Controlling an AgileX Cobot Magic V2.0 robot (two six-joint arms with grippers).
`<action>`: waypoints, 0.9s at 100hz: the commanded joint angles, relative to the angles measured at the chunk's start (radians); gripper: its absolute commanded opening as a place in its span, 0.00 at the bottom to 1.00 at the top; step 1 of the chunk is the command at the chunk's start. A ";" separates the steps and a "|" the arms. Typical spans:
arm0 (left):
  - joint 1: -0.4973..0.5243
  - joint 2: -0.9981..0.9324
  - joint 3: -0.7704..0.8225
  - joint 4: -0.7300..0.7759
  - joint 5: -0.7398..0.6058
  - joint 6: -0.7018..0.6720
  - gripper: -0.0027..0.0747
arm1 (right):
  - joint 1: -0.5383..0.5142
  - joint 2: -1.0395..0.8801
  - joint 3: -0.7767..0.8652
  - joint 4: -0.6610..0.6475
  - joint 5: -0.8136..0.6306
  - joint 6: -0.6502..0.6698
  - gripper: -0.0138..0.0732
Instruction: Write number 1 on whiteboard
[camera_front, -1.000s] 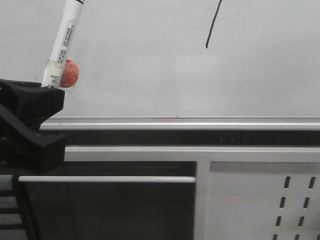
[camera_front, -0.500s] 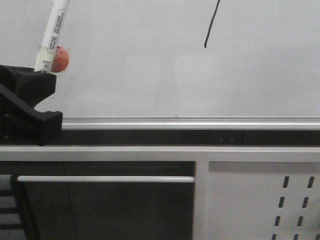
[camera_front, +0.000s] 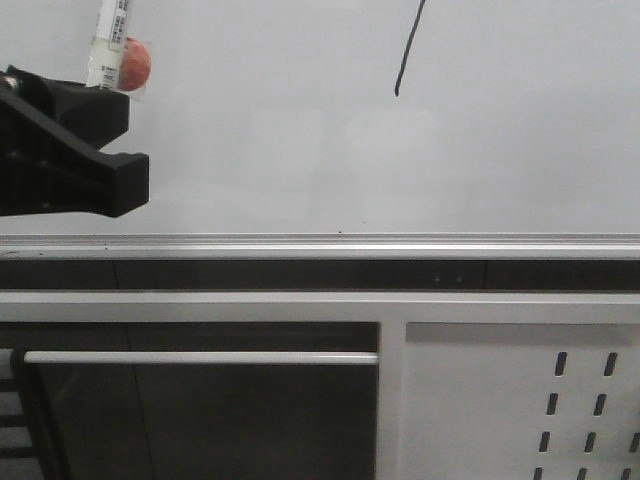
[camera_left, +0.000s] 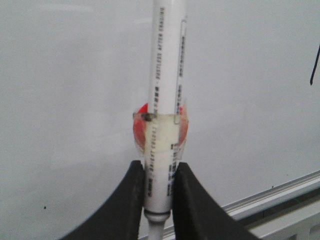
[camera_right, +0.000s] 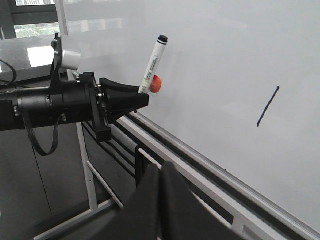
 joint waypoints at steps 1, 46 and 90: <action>0.004 -0.017 -0.034 0.035 -0.227 -0.012 0.01 | -0.001 0.007 -0.024 0.034 -0.035 -0.011 0.09; 0.077 -0.010 -0.056 0.061 -0.227 -0.097 0.01 | -0.001 0.007 -0.016 0.034 -0.035 -0.011 0.09; 0.170 -0.010 -0.056 0.186 -0.227 -0.236 0.01 | -0.001 0.007 -0.016 0.034 -0.036 -0.011 0.09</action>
